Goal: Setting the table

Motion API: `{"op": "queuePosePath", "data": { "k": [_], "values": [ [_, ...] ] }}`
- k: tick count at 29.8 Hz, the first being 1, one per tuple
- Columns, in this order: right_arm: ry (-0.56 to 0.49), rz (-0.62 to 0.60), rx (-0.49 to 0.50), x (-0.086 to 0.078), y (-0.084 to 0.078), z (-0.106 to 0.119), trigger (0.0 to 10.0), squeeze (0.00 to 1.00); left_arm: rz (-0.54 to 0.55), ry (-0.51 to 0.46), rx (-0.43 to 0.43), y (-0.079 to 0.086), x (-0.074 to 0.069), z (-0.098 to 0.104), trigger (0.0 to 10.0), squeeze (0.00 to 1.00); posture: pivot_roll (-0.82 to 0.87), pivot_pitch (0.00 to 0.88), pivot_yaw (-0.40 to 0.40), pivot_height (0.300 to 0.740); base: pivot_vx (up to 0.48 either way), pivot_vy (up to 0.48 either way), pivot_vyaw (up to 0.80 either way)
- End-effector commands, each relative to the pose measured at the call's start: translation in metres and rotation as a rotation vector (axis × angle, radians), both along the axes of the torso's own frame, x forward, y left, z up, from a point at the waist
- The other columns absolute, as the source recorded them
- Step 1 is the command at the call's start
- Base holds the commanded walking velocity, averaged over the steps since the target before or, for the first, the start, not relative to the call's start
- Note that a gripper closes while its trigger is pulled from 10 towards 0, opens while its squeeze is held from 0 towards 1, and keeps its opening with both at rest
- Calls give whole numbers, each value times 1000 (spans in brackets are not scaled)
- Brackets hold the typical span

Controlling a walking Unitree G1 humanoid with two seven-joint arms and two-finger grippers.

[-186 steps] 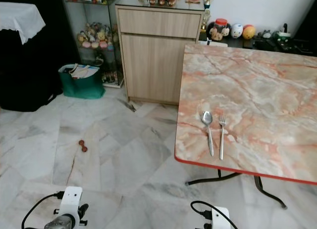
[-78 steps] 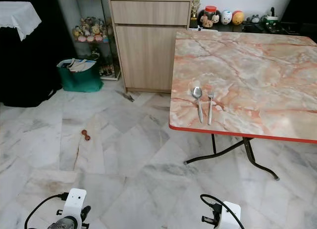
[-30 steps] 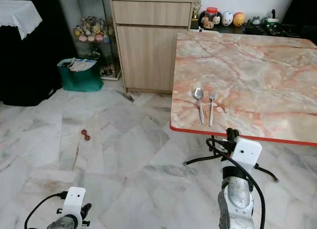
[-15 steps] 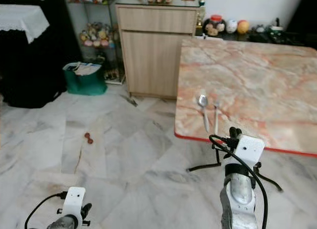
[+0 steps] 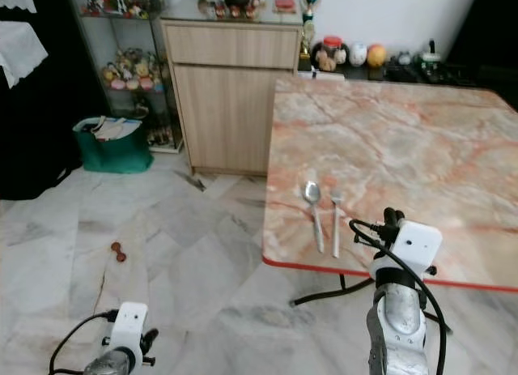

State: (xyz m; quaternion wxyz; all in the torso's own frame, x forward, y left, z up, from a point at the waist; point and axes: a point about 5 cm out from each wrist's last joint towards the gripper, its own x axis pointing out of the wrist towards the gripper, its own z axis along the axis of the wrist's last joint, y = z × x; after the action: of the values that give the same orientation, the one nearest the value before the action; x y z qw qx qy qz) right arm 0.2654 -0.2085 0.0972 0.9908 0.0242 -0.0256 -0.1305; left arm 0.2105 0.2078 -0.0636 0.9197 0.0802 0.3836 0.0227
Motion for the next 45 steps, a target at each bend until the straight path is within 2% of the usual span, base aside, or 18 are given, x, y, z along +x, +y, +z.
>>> {"op": "queuePosePath", "data": {
  "k": [1, 5, 14, 21, 22, 23, 24, 30, 35, 40, 45],
  "values": [
    [6, -33, -6, -4, -10, 0, 10000, 0, -13, 8, -18, -8, 0, -2, 10000, 0, 39, 0, -32, 740, 352, 0, 0],
    [12, -33, -4, -4, -10, 0, 10000, 0, -8, 16, -12, -8, -3, -3, 10000, 0, 38, 0, -32, 740, 328, 0, 0],
    [47, -18, 29, -3, -5, -5, 10000, 0, -5, 26, -14, -9, -5, -5, 10000, 0, 36, 0, -33, 740, 0, 0, 0],
    [109, 93, 42, 3, 6, -9, 10000, 0, -7, 31, -12, -10, -5, -5, 10000, 0, 32, 0, -33, 740, 0, 0, 0],
    [111, 116, 46, 3, 8, -9, 10000, 604, -7, 31, -12, -10, -4, -5, 10000, 0, 32, 0, -33, 740, 0, 0, 0],
    [111, 116, 46, 3, 8, -9, 10000, 604, -7, 31, -12, -10, -4, -5, 10000, 0, 32, 0, -33, 740, 0, 0, 0],
    [136, 150, 43, 4, 11, -11, 10000, 1000, -7, 31, -12, -10, -5, -5, 10000, 0, 31, 0, -34, 740, 0, 0, 0],
    [188, 214, 87, 5, 19, -17, 10000, 1000, -7, 35, -12, -10, -5, -6, 10000, 0, 30, 0, -34, 740, 0, 0, 0],
    [208, 308, 65, 8, 28, -16, 10000, 1000, -8, 39, -11, -10, -6, -6, 10000, 0, 30, 0, -34, 740, 0, 0, 0],
    [278, 376, 66, 13, 36, -21, 10000, 1000, -7, 39, -9, -10, -6, -6, 10000, 0, 32, 0, -36, 740, 0, 0, 0],
    [291, 373, 70, 16, 40, -22, 10000, 1000, -9, 37, -8, -11, -5, -6, 10000, 0, 29, 0, -34, 740, 0, 0, 0]
  ]
}}
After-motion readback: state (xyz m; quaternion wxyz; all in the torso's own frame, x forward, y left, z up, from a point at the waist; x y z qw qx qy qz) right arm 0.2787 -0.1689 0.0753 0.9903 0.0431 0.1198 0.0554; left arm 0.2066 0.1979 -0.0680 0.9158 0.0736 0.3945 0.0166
